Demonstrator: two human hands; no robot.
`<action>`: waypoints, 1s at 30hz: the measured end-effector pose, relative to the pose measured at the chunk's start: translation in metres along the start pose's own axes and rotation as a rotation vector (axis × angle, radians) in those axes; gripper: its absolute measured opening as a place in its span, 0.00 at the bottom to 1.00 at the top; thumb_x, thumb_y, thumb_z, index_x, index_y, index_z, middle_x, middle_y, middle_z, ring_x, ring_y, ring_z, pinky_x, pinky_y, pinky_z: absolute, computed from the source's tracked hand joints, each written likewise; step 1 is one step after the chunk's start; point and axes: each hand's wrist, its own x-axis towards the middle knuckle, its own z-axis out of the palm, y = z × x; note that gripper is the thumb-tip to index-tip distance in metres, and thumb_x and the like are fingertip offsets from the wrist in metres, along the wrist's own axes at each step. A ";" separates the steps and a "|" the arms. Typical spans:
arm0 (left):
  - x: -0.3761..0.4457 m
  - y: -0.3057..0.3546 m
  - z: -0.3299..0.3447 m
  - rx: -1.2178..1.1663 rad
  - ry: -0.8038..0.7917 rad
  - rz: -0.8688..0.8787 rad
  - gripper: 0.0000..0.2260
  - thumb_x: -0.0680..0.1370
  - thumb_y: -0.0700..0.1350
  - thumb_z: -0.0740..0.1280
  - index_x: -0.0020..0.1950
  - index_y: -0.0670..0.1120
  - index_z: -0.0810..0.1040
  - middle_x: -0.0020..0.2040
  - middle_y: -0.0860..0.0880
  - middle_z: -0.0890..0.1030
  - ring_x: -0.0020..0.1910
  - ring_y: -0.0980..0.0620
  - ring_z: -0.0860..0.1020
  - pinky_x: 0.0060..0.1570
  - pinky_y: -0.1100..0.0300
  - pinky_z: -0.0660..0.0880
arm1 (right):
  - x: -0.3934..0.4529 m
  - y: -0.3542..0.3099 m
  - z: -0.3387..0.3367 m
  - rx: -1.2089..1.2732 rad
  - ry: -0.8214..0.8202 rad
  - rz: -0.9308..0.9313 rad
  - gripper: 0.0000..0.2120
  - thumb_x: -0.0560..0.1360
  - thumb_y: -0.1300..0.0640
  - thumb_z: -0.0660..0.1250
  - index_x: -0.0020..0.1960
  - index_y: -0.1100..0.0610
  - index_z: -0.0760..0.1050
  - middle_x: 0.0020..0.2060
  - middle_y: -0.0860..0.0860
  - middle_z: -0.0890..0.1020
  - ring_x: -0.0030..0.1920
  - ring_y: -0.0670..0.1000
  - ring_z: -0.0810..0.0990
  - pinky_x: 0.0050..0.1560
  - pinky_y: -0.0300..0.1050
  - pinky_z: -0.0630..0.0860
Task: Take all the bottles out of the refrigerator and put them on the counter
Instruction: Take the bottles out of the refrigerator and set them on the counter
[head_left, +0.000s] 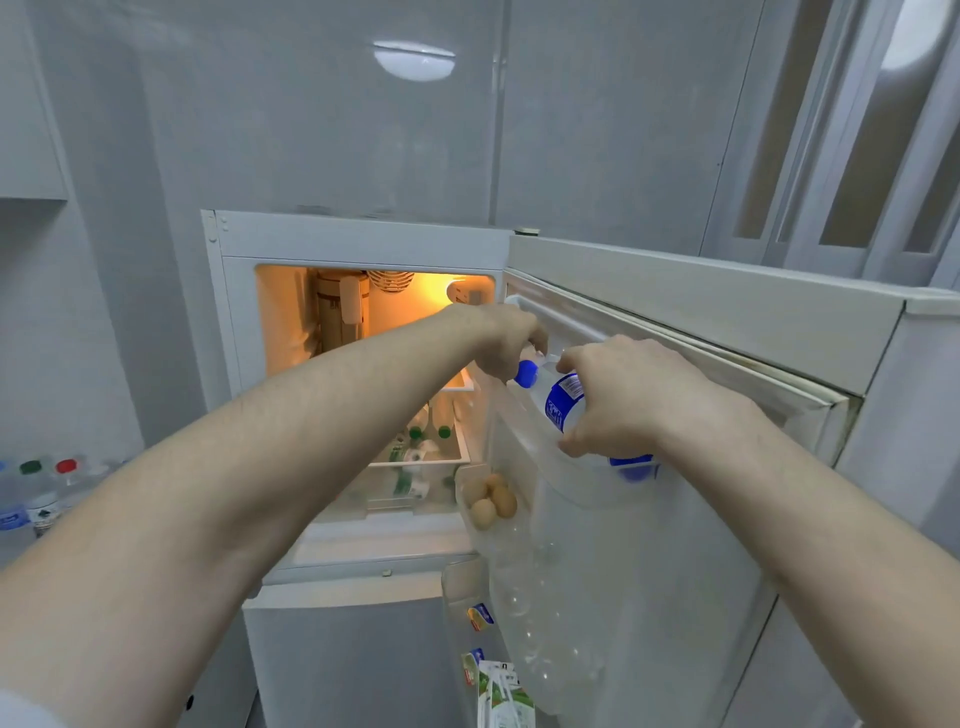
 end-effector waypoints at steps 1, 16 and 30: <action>0.001 0.003 0.000 0.033 0.008 0.009 0.30 0.74 0.40 0.75 0.74 0.52 0.71 0.67 0.48 0.77 0.60 0.45 0.76 0.49 0.55 0.74 | 0.001 0.001 -0.001 -0.020 -0.009 0.004 0.27 0.66 0.43 0.74 0.62 0.49 0.75 0.47 0.50 0.80 0.44 0.56 0.80 0.37 0.44 0.74; -0.021 -0.019 0.005 -0.655 0.507 -0.052 0.21 0.74 0.50 0.76 0.65 0.50 0.77 0.57 0.51 0.82 0.57 0.48 0.79 0.61 0.50 0.77 | 0.010 0.036 0.020 0.280 0.248 0.086 0.32 0.62 0.46 0.73 0.66 0.48 0.76 0.58 0.49 0.82 0.58 0.56 0.79 0.52 0.49 0.80; -0.159 -0.067 0.019 -0.997 0.847 -0.195 0.11 0.79 0.53 0.71 0.59 0.52 0.81 0.53 0.55 0.85 0.53 0.56 0.83 0.56 0.50 0.81 | 0.028 -0.020 0.000 0.735 0.588 -0.089 0.16 0.64 0.52 0.77 0.50 0.45 0.78 0.39 0.36 0.74 0.42 0.44 0.73 0.37 0.37 0.66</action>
